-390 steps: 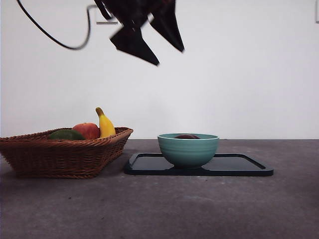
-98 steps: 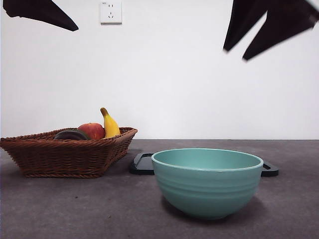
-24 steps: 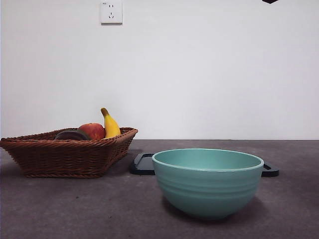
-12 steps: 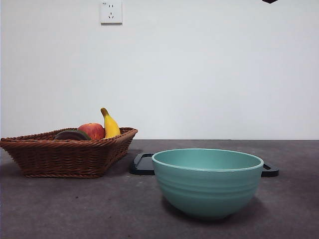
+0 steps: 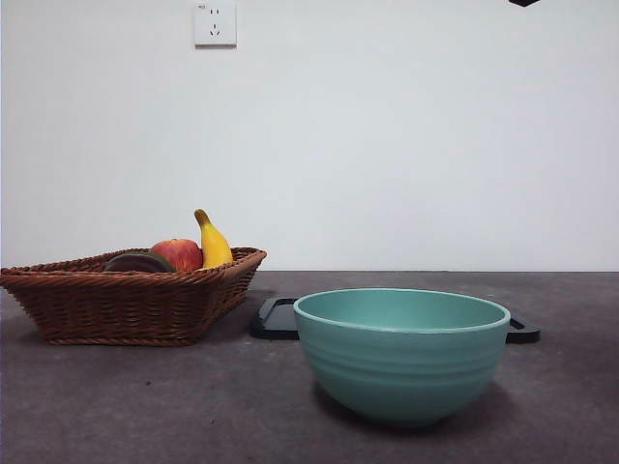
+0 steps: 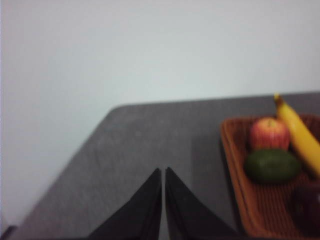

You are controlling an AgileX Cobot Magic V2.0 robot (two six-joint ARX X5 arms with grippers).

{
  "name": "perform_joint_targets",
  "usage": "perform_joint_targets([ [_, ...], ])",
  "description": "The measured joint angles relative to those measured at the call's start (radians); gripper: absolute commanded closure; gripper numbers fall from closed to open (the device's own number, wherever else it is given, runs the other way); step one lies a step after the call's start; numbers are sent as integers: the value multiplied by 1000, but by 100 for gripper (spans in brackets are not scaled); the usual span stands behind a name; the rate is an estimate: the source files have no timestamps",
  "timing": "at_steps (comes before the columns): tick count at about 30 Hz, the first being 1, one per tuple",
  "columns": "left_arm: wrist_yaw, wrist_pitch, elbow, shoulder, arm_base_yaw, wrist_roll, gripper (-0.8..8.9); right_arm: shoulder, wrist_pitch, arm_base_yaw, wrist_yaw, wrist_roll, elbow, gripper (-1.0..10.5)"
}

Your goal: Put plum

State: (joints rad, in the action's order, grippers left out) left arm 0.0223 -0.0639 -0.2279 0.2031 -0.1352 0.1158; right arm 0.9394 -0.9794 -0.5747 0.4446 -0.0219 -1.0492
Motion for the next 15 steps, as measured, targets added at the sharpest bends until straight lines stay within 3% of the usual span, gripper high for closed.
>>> perform_joint_targets([
  [15,0,-32,195,-182,0,0,804,0,0,0,0,0,0,940],
])
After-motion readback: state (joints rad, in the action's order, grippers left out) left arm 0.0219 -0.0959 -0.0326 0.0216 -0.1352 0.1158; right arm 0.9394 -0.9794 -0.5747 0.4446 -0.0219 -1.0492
